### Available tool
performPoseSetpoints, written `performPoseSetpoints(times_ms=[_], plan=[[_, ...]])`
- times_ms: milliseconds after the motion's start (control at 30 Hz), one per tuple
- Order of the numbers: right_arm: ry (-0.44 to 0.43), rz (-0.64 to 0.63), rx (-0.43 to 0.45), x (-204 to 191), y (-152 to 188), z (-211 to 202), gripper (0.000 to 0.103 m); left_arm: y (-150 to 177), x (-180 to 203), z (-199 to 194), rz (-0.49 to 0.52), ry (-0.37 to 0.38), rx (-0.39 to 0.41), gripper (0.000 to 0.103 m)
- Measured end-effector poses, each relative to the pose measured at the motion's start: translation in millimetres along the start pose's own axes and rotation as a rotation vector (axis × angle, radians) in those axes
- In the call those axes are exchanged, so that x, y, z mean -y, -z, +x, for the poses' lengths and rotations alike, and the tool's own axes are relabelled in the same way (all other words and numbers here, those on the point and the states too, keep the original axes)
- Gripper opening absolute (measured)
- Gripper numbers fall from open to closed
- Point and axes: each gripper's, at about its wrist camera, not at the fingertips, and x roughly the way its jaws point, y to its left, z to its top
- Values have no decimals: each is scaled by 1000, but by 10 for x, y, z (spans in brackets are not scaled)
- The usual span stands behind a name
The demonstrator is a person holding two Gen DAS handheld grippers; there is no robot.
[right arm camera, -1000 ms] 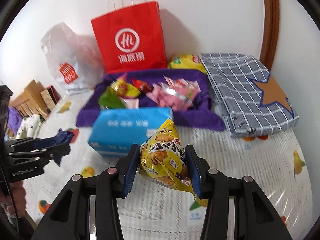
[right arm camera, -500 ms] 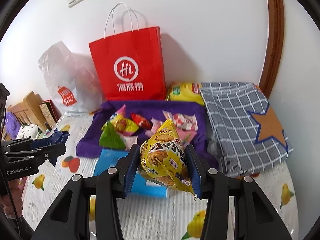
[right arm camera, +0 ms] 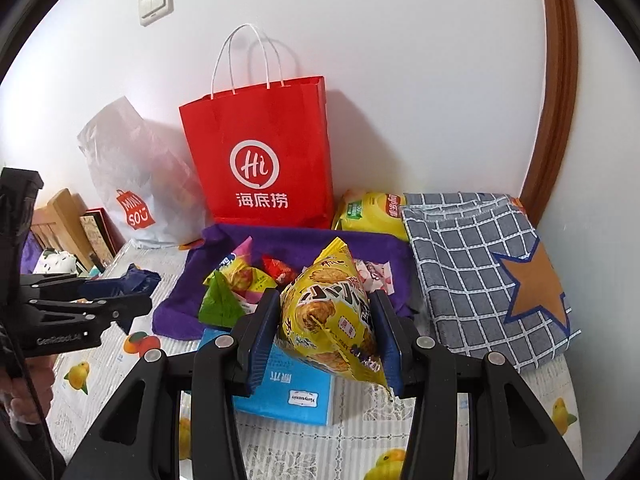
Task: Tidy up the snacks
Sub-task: 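Carry the yellow chip bag and dark blue packet over the purple towel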
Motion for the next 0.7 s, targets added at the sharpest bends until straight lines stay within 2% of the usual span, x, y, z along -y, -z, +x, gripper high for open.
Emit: performPoseSetpoints(times_ms=[133,700], plan=[[2,-17,-7,-11,-49,123,46,-63,-42,83,-11,-25,12,41],[-33,8,-49,116,-416,906,46,-576,-127,591,-37,-25,1,41]])
